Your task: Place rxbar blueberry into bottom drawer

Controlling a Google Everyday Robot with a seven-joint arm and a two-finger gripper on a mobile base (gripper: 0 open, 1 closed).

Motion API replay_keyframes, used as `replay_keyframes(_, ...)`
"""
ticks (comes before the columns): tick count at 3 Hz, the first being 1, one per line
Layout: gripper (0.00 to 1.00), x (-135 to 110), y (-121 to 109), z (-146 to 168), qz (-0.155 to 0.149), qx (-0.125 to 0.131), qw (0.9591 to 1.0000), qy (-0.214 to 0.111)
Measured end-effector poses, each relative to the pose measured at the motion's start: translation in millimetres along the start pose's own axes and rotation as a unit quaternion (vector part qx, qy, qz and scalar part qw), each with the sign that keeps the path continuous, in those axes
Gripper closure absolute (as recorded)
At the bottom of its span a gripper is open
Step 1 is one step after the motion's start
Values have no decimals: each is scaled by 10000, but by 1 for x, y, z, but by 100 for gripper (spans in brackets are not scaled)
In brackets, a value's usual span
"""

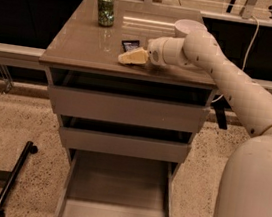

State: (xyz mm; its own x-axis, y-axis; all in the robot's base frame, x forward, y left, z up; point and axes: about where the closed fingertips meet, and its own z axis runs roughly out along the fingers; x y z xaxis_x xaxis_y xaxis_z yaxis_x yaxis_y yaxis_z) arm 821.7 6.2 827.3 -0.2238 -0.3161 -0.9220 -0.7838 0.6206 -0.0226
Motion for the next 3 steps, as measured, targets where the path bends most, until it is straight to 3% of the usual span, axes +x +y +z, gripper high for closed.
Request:
replay_keyframes(1,42,3,4,-1,-28,68,10000,43)
replay_keyframes(3,89,-15,19,-13,-325,115,9994,-18)
